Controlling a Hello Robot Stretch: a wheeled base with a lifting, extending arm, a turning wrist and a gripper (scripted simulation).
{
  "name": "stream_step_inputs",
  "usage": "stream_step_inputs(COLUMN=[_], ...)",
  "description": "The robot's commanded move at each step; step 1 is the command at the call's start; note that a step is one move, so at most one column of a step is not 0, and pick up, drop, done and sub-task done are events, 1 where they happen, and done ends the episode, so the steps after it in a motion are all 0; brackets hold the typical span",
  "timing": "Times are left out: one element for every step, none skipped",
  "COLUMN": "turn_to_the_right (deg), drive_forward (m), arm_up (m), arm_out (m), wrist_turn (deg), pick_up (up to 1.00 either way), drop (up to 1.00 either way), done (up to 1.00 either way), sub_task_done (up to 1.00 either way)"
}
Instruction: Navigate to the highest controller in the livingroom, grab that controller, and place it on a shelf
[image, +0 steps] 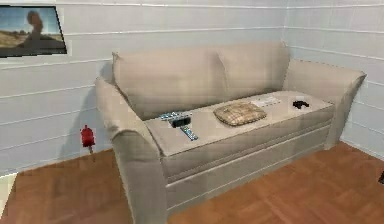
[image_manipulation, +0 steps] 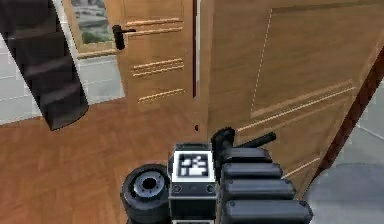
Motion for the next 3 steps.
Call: stream_step_inputs(turn_to_the_right=[-45.0,-45.0,-24.0], drive_forward=[0.00,0.00,0.00], arm_up=[0.00,0.00,0.00], arm_out=[0.00,0.00,0.00], wrist_turn=[0.0,0.0,0.0], pick_up=[0.00,0.00,0.00], drop=[0.00,0.00,0.00], done=[0.00,0.00,0.00], sub_task_done=[0.00,0.00,0.00])
